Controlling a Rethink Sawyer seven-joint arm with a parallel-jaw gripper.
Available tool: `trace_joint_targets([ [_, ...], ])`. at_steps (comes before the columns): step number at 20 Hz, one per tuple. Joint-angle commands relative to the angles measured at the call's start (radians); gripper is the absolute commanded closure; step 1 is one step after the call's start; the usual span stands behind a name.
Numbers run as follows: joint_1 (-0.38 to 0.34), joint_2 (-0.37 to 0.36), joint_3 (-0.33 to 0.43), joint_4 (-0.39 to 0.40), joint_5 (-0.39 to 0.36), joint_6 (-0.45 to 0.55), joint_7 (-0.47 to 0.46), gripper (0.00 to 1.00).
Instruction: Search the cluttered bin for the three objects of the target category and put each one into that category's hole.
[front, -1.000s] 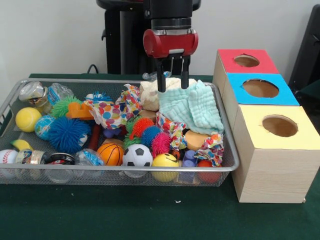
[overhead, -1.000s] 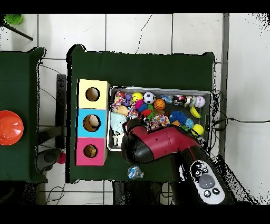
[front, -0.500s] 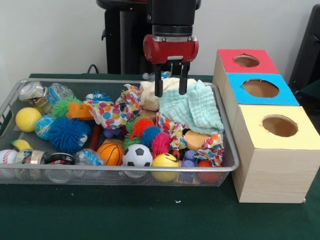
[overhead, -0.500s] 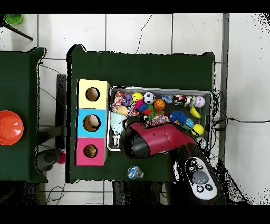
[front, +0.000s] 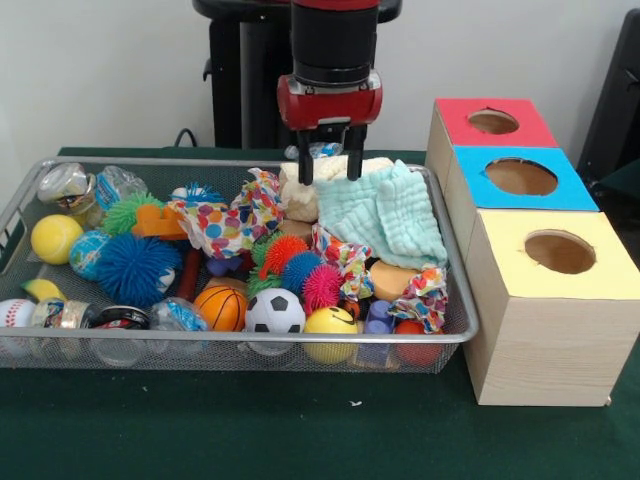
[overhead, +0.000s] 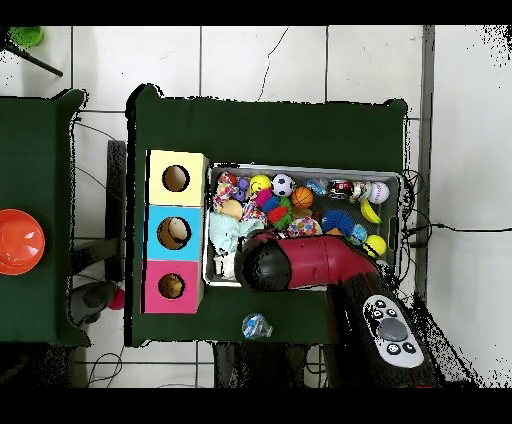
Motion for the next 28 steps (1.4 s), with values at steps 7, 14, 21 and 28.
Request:
trace_joint_targets([
  [7, -0.069, 0.015, 0.043, 0.061, 0.192, 0.258, 0.088, 0.0],
  [14, -0.206, 0.048, 0.207, 0.222, 0.349, -0.066, 0.157, 0.0],
  [21, -0.268, 0.094, 0.284, 0.273, 0.382, -0.218, 0.188, 0.0],
  [28, -0.25, 0.104, 0.251, 0.259, 0.377, -0.203, 0.173, 0.0],
])
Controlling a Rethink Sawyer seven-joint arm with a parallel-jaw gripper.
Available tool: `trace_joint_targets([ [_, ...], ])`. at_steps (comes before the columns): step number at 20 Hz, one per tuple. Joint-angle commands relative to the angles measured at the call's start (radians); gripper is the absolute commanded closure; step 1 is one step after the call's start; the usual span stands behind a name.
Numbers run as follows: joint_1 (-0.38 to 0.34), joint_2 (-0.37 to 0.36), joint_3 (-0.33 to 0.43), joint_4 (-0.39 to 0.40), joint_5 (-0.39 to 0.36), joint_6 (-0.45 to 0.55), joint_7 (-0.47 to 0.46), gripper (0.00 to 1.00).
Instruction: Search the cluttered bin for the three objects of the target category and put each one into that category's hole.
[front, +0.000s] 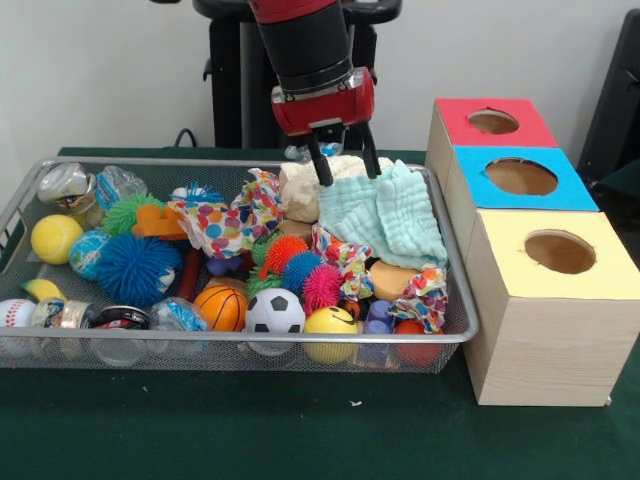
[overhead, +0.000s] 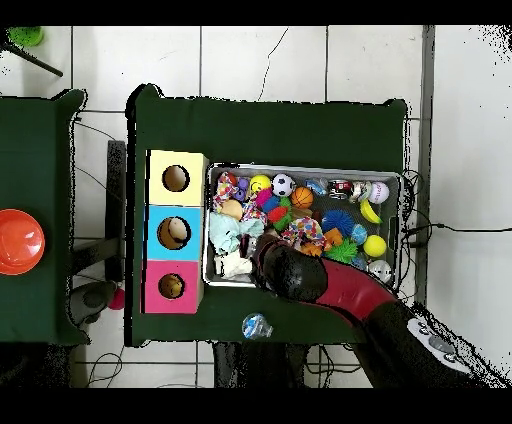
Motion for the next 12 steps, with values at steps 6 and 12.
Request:
trace_joint_targets([
  [6, 0.09, 0.011, -0.022, 0.012, 0.06, 0.121, 0.171, 0.0],
  [12, 0.175, 0.057, -0.107, -0.027, 0.005, 0.088, 0.159, 0.0],
])
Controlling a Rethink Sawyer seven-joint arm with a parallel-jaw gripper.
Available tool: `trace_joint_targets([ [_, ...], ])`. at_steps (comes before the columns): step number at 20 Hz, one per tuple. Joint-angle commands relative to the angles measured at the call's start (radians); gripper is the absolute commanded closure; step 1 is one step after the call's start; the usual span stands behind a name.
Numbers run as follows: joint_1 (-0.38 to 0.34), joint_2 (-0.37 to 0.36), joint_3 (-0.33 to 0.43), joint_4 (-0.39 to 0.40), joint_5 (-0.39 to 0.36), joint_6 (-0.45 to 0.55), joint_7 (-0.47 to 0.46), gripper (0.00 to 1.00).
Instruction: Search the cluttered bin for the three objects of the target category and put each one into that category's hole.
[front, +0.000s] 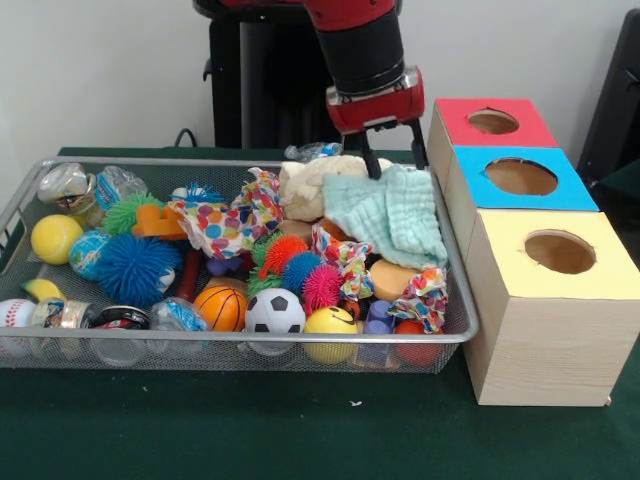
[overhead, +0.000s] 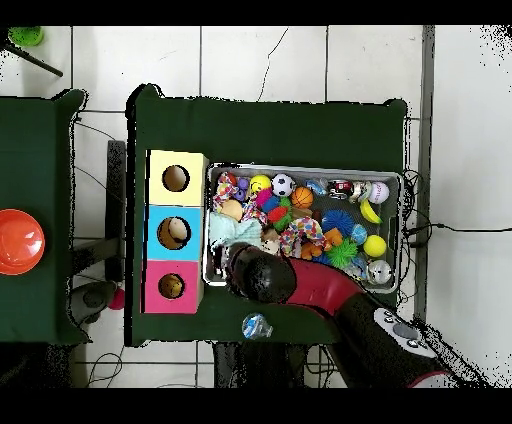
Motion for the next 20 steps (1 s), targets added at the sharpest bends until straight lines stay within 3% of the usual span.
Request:
trace_joint_targets([
  [1, 0.084, 0.056, -0.114, -0.055, -0.018, 0.065, 0.148, 0.0],
  [6, 0.241, 0.083, -0.296, -0.167, -0.125, 0.127, 0.094, 0.0],
  [10, 0.367, 0.121, -0.43, -0.296, -0.296, 0.125, 0.015, 0.0],
  [13, 0.393, 0.139, -0.471, -0.319, -0.327, 0.049, 0.06, 0.0],
  [20, 0.387, 0.163, -0.478, -0.334, -0.353, -0.058, 0.113, 0.0],
])
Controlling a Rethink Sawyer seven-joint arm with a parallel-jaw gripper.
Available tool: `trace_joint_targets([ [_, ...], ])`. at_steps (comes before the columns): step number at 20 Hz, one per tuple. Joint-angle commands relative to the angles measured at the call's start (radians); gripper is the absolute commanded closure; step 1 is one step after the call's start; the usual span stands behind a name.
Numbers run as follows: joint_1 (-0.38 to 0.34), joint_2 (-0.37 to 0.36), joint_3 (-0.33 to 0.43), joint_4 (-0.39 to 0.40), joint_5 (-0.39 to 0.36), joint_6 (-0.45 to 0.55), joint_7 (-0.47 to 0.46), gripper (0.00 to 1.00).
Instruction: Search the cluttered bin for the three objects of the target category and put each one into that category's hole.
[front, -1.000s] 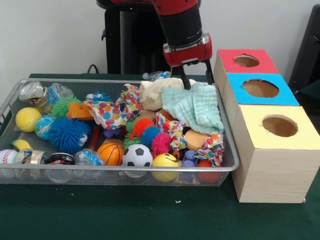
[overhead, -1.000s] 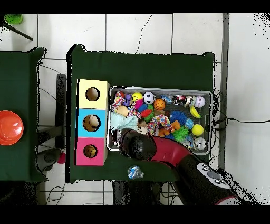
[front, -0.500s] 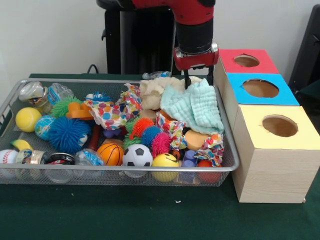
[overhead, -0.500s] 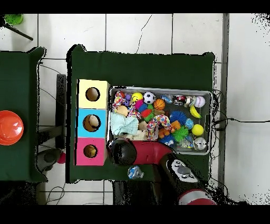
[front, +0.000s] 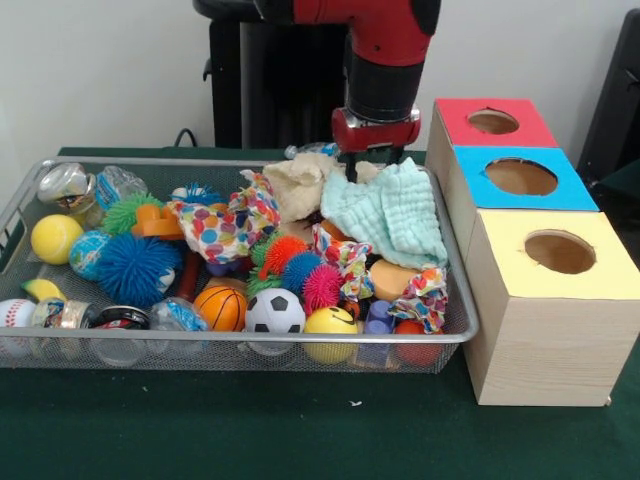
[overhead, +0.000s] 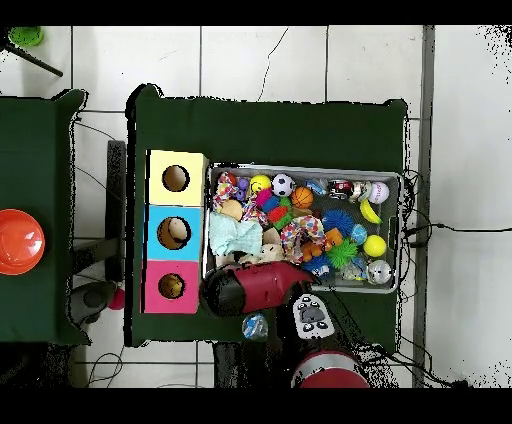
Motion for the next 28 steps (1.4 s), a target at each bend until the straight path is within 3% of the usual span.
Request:
trace_joint_targets([
  [1, -0.019, 0.068, -0.105, -0.152, -0.064, -0.105, 0.129, 0.0],
  [4, -0.013, 0.094, -0.12, -0.157, -0.055, -0.196, 0.161, 0.0],
  [8, -0.024, 0.156, -0.14, -0.134, 0.01, -0.47, 0.246, 0.0],
  [11, -0.044, 0.178, -0.123, -0.12, 0.036, -0.562, 0.251, 0.0],
  [20, 0.025, 0.19, -0.213, -0.172, -0.001, -0.564, 0.1, 0.0],
  [23, -0.007, 0.182, -0.189, -0.166, -0.017, -0.562, 0.099, 0.0],
  [24, -0.01, 0.181, -0.19, -0.168, -0.02, -0.556, 0.097, 1.0],
  [28, -0.015, 0.17, -0.191, -0.188, -0.06, -0.517, 0.053, 1.0],
])
